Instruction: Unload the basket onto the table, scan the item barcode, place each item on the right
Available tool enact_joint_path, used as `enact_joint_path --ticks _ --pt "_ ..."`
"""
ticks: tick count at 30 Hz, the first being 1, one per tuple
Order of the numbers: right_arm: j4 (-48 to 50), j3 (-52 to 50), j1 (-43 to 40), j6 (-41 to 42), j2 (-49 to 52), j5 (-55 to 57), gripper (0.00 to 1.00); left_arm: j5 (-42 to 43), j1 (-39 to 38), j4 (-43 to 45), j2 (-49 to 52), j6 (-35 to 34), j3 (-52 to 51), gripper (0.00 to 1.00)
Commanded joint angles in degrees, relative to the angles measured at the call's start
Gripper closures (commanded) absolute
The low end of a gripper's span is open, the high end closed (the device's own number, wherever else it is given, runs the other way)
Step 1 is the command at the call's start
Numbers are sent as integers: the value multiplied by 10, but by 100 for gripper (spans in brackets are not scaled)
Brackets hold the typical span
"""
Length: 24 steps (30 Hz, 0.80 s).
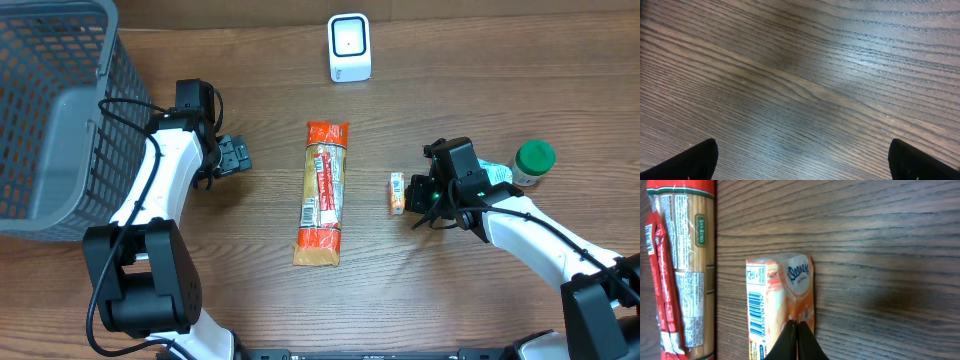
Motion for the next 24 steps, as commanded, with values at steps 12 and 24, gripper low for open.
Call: enact_joint_path --ticks 12,24 --pt "22 -5 26 0 1 -36 96 5 2 1 -2 2 0 0" --pt "35 -5 28 0 1 -36 96 5 2 1 -2 2 0 0"
